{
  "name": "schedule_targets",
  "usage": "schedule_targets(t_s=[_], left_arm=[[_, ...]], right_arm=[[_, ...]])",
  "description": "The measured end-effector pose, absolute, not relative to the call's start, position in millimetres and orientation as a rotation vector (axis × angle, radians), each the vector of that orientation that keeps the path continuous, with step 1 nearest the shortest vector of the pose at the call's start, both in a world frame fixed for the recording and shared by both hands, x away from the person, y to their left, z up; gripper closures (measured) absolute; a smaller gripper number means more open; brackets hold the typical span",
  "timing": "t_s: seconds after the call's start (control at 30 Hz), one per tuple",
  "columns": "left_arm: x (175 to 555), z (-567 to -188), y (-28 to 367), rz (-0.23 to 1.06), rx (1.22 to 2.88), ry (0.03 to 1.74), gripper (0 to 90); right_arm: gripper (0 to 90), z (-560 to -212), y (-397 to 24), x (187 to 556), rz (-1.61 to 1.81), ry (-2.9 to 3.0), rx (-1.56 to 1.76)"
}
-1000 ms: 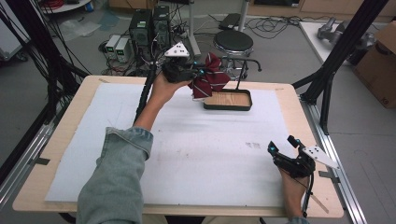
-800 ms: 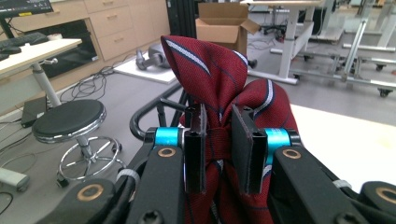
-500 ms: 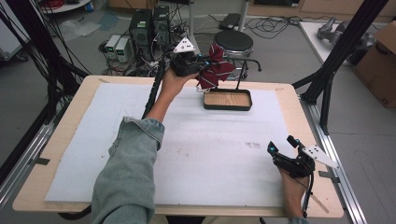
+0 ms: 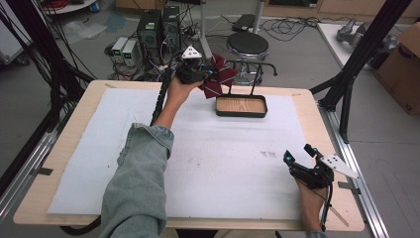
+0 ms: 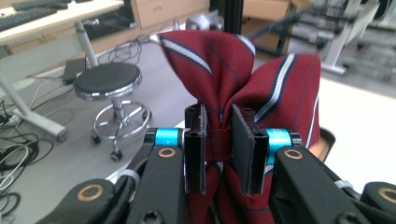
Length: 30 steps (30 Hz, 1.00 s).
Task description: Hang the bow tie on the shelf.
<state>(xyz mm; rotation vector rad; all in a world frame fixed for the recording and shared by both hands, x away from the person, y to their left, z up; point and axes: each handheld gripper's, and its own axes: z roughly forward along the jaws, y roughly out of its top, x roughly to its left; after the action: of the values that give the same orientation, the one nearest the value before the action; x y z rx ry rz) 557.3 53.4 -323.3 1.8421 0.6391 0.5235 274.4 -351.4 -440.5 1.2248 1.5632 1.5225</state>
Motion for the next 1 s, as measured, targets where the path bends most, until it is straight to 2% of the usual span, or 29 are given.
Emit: schedule_targets(t_s=[0.27,0.63,0.8,0.83,1.0], left_arm=[[556,-346,47,0.487,1.876,0.638,74.5],[556,-362,30,0.516,1.893,0.622,73.2],[556,-362,31,0.504,1.889,0.634,69.0],[556,-362,32,0.502,1.885,0.636,63.6],[553,-356,41,0.500,1.873,0.636,57.4]], right_arm=[[12.1,-441,-351,274,1.524,1.563,1.228],[12.1,-441,-351,274,1.523,1.566,1.228],[12.1,-441,-351,274,1.524,1.566,1.228],[12.1,-441,-351,274,1.523,1.566,1.227],[12.1,-441,-352,274,1.522,1.565,1.227]])
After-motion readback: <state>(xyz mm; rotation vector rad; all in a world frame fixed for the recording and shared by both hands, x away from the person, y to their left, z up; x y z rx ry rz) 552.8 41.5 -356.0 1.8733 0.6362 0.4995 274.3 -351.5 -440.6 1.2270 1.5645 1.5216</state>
